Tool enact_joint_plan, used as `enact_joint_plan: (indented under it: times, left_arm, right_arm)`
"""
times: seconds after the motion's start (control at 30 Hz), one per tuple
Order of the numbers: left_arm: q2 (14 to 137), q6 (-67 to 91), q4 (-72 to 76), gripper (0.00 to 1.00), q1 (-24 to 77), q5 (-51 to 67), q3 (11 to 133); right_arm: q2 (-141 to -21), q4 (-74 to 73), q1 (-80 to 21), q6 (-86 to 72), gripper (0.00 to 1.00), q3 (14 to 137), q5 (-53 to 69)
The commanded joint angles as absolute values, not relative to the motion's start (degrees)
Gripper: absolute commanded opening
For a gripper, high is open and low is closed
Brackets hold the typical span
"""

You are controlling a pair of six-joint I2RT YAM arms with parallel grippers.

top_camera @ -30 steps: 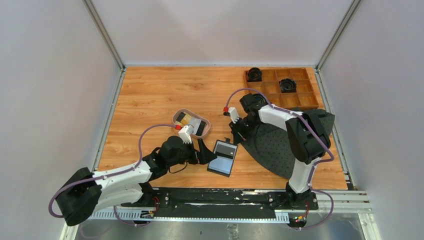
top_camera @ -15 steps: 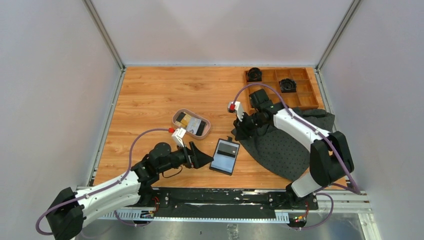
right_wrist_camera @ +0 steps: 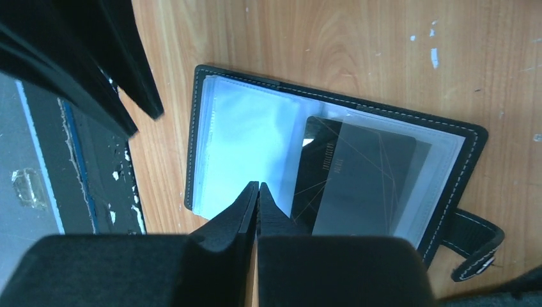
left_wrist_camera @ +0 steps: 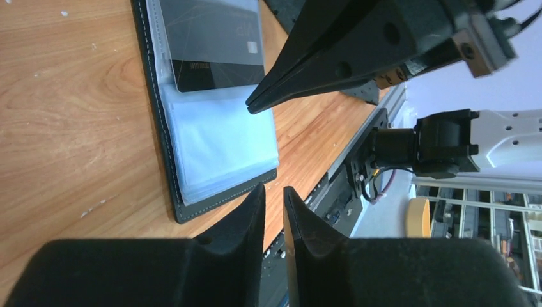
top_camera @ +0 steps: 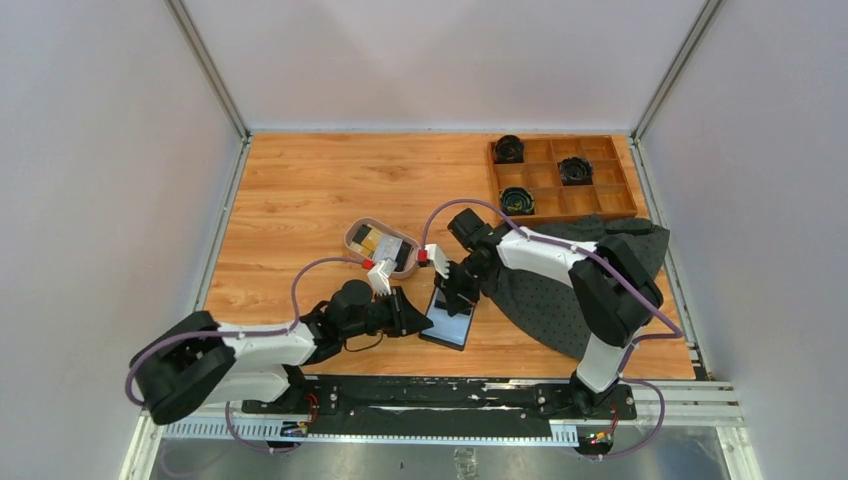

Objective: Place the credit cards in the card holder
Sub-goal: Pick up the credit card from the storage box.

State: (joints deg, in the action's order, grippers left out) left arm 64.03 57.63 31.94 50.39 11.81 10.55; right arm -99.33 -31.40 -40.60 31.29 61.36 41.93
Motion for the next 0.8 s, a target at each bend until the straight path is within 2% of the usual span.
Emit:
enact_joint_plan:
  times: [0.0,0.2,0.27,0.47,0.77]
  left_arm:
    - [73.11,57.42,42.87,0.18,51.04,13.79,13.28]
    - [84.10,59.84,49.05,0.12,51.06,13.60,13.26]
    - [85.81,61.27,50.36,0.07,51.06,12.55,12.33]
    - [87.47,64.03,51.04,0.00,51.06,9.17,9.54]
    - [87.65,64.58,47.22,0.00,51.06,6.98,8.93]
  right_arm:
    - [-101.23,-32.26,-42.44,29.15,0.01,63.92,38.41]
    - [-103.32,-32.26,-43.28,28.22,0.01,64.75,36.91]
    - [-103.73,-32.26,-43.71,28.14,0.01,64.82,36.34]
    - [-104.41,-32.18,-44.18,27.64,0.01,65.29,33.47]
    - [-103.77,-30.72,-44.16,26.46,0.02,65.39,27.21]
